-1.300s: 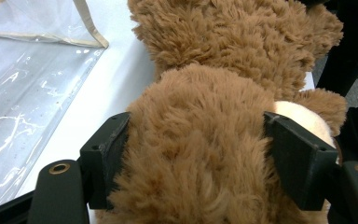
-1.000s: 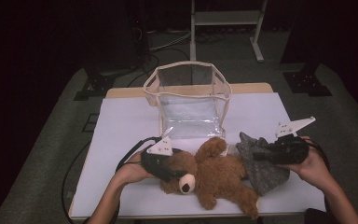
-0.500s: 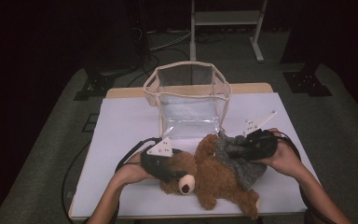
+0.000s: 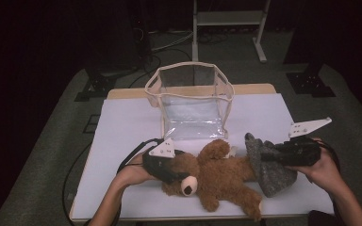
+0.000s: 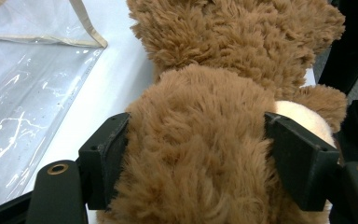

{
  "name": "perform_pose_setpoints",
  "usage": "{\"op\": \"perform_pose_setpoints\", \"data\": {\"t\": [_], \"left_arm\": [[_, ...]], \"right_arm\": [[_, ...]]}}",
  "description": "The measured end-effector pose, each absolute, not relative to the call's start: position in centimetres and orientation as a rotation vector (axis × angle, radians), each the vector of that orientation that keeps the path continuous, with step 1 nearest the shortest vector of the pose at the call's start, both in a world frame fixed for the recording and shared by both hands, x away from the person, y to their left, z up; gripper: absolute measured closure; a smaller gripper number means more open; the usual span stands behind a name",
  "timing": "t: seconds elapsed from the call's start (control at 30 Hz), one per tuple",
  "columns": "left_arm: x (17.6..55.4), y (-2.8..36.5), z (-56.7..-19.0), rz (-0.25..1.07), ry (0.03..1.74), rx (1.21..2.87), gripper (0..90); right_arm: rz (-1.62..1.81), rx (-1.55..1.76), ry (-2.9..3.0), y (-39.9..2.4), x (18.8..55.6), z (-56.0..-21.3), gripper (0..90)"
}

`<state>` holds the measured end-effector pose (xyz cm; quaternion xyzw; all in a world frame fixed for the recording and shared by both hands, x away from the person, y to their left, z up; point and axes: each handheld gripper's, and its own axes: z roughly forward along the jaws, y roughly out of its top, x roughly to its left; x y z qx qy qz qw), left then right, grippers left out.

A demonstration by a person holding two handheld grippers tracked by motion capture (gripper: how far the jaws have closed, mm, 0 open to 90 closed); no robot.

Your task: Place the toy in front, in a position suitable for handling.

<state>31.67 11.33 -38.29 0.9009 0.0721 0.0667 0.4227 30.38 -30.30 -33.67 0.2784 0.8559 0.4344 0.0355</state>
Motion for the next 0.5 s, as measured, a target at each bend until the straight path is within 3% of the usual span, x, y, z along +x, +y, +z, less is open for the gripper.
{"op": "perform_pose_setpoints", "data": {"t": [0.2,0.3,0.5], "left_arm": [[31.7,11.3,-38.3,0.165,0.182,2.253,26.1],[31.6,11.3,-38.2,0.168,0.176,2.257,26.1],[31.6,11.3,-38.2,0.175,0.172,2.255,26.1]], "right_arm": [[1.294,0.673,2.669,-26.4,31.3,-30.0,72.2],[1.232,0.510,2.721,-21.5,32.1,-27.6,72.1],[1.145,0.385,2.804,-15.7,33.4,-27.4,72.1]]}}
